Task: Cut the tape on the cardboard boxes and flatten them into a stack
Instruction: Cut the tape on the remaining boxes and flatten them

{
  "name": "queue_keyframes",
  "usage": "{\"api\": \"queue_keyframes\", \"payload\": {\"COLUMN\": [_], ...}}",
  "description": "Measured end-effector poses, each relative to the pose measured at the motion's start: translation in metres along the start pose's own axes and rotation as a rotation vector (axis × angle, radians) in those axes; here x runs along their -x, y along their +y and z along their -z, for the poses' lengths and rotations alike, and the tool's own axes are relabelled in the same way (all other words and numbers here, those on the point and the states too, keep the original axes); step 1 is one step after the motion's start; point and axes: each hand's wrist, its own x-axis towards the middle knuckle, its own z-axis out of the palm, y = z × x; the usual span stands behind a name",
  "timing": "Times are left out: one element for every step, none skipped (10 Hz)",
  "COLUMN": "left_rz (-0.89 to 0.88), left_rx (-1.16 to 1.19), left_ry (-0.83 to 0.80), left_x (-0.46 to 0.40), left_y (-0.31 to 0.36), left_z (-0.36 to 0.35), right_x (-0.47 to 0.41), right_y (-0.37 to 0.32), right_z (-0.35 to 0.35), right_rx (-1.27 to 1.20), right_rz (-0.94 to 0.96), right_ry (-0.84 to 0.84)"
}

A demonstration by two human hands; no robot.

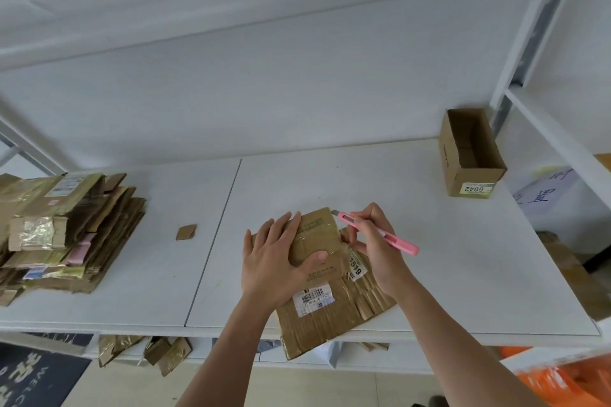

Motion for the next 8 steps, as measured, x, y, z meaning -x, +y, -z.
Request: {"api": "queue_keyframes", "payload": {"left_rz": [-0.002, -0.007, -0.011, -0.009, -0.003, -0.001, -0.006, -0.006], "left_rx": [-0.017, -0.021, -0.039, -0.038, -0.030, -0.033, -0.032, -0.026], "left_ry": [-0.009, -0.004, -0.004, -0.008, -0.009, -0.010, -0.005, 0.001], "left_x": [-0.001, -0.002, -0.002, -0.002, -0.002, -0.003, -0.002, -0.001], "left_y": [0.000, 0.001, 0.002, 0.002, 0.003, 0.003, 0.004, 0.004], "left_z": [-0.001, -0.002, -0.003, -0.003, -0.002, -0.002, -0.002, -0.002], "right_x": [0.002, 0.008, 0.011, 0.011, 0.014, 0.019, 0.021, 0.022], "right_y": [0.001, 0.007, 0.012, 0.013, 0.013, 0.014, 0.018, 0.019], "right_z": [0.006, 0.011, 0.014, 0.015, 0.016, 0.017, 0.019, 0.021], "right_rx": [-0.028, -0.047, -0.068, -0.087, -0.093, -0.112, -0.062, 0.017], "right_rz": [-0.001, -0.007, -0.018, -0.011, 0.007, 0.018, 0.039, 0.051], "right_ry": [-0.017, -0.025, -0.039, -0.052, -0.065, -0.081, -0.082, -0.071]}}
